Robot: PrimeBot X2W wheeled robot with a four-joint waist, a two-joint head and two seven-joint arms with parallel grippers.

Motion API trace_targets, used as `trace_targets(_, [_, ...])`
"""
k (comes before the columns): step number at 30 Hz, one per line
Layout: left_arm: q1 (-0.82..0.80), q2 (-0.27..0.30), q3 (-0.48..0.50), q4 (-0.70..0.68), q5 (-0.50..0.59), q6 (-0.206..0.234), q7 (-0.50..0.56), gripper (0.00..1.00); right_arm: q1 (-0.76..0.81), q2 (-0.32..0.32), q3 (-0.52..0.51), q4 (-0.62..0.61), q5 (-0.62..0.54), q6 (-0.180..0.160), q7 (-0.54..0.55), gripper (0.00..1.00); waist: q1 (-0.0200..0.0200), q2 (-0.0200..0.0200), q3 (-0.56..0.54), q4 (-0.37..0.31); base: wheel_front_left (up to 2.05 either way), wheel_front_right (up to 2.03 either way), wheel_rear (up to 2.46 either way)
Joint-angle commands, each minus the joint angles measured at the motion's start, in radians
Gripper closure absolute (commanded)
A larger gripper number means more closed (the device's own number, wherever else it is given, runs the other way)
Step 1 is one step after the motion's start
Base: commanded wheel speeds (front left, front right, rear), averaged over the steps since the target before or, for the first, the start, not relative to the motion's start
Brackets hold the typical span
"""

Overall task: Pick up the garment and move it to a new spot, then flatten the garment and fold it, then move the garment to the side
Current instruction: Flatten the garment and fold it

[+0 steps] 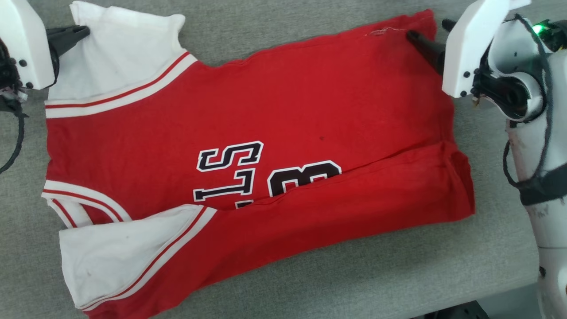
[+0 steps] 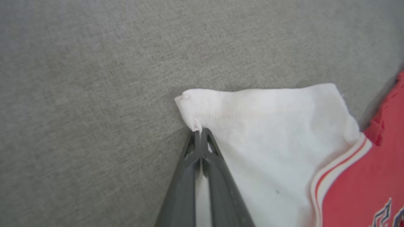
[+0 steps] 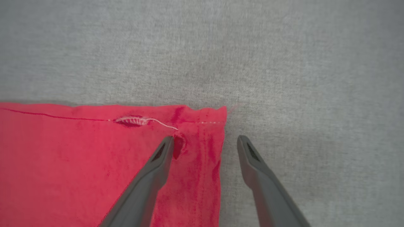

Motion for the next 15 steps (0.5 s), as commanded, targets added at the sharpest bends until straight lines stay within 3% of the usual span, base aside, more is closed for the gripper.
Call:
trace_targets(1, [0.005,-0.014,-0.020,-0.001,-0.004,-0.002,0.000,1.00,-0.015,0.007,-0.003,0.023,-0.007,0.000,0.012,0.00,0.0000,0.0000,0.007,0.008,0.00,0.00,0.00])
trace_targets(4, [-0.004,-0.017,-0.035,-0.010,-0.012,-0.002,-0.015,1.00,-0.041,0.021,0.003,0.085,-0.024,0.000,0.041,0.00,0.0000,0.0000,0.014,0.016,0.00,0.00,0.00])
trace_targets(5, [-0.006,-0.018,-0.041,-0.012,-0.015,-0.002,-0.019,1.00,-0.043,0.026,0.006,0.098,-0.024,0.000,0.047,0.27,0.0000,0.0000,0.014,0.019,0.00,0.00,0.00])
trace_targets(6, [-0.010,-0.020,-0.046,-0.016,-0.016,-0.002,-0.027,1.00,-0.046,0.032,0.005,0.106,-0.017,0.000,0.048,0.70,0.0000,0.0000,0.014,0.021,0.00,0.00,0.00])
trace_targets(7, [-0.013,-0.022,-0.048,-0.018,-0.021,-0.002,-0.037,1.00,-0.048,0.034,0.003,0.113,-0.012,0.000,0.053,1.00,0.0000,0.0000,0.012,0.023,0.00,0.00,0.00])
trace_targets(15, [0.007,-0.051,-0.046,-0.080,-0.086,-0.002,-0.144,1.00,-0.021,-0.001,-0.013,0.064,0.012,0.000,-0.041,1.00,0.0000,0.0000,-0.068,0.069,0.00,0.00,0.00])
